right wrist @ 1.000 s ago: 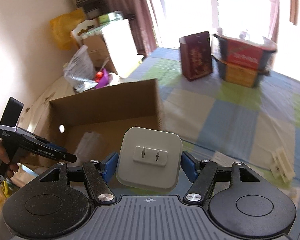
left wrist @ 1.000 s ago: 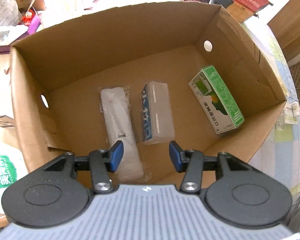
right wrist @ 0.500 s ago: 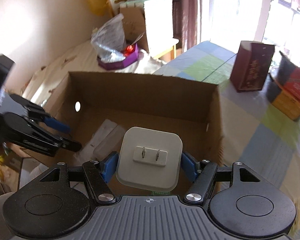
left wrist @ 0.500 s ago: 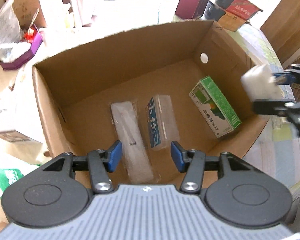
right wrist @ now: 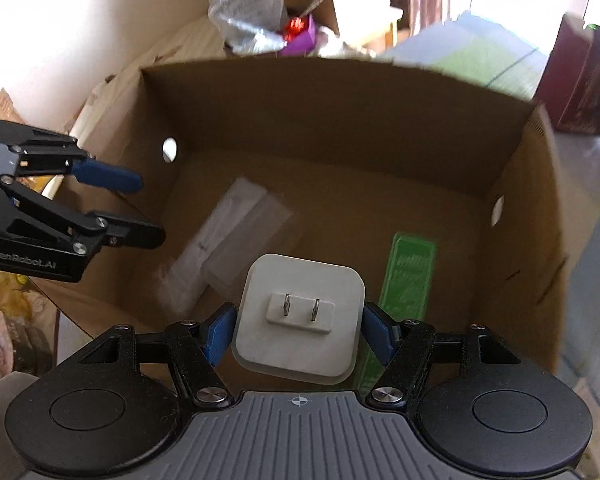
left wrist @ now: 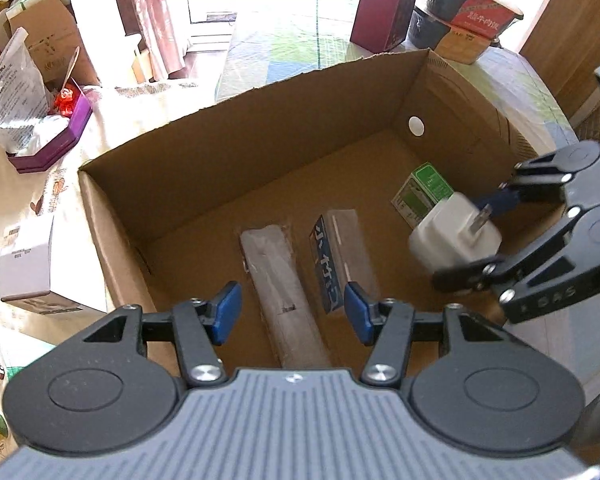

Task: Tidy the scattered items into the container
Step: 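Carry the white plug adapter with the right gripper into the cardboard box and release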

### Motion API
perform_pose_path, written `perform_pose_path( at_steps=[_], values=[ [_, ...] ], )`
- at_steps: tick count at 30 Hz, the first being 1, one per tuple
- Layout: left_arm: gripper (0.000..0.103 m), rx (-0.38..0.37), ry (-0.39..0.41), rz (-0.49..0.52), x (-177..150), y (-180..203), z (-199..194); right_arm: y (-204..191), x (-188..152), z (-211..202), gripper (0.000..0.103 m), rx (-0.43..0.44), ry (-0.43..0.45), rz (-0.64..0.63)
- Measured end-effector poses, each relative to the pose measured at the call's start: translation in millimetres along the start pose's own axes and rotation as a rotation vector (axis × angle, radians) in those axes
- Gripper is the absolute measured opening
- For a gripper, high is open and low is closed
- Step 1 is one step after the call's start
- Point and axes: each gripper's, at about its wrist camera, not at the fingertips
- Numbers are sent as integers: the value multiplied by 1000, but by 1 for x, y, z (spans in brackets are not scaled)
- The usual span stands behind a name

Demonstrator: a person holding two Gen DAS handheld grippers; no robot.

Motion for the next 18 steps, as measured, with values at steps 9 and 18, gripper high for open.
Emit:
perform_pose_path(
  at_steps=[9,18],
  values=[
    [55,12,-17,14,-1,3,10,1,2,22,70,22,-74,3],
    [59,35,-12,29,-3,7,7,-2,-3,3,71,27,-55,-10]
  ],
)
Point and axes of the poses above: each gripper's, at about its wrist camera, not at the fingertips, and z roughly the way its jaws point, y to its right, x to its top, and after that the axes turned 2 degrees about -y, right-handed
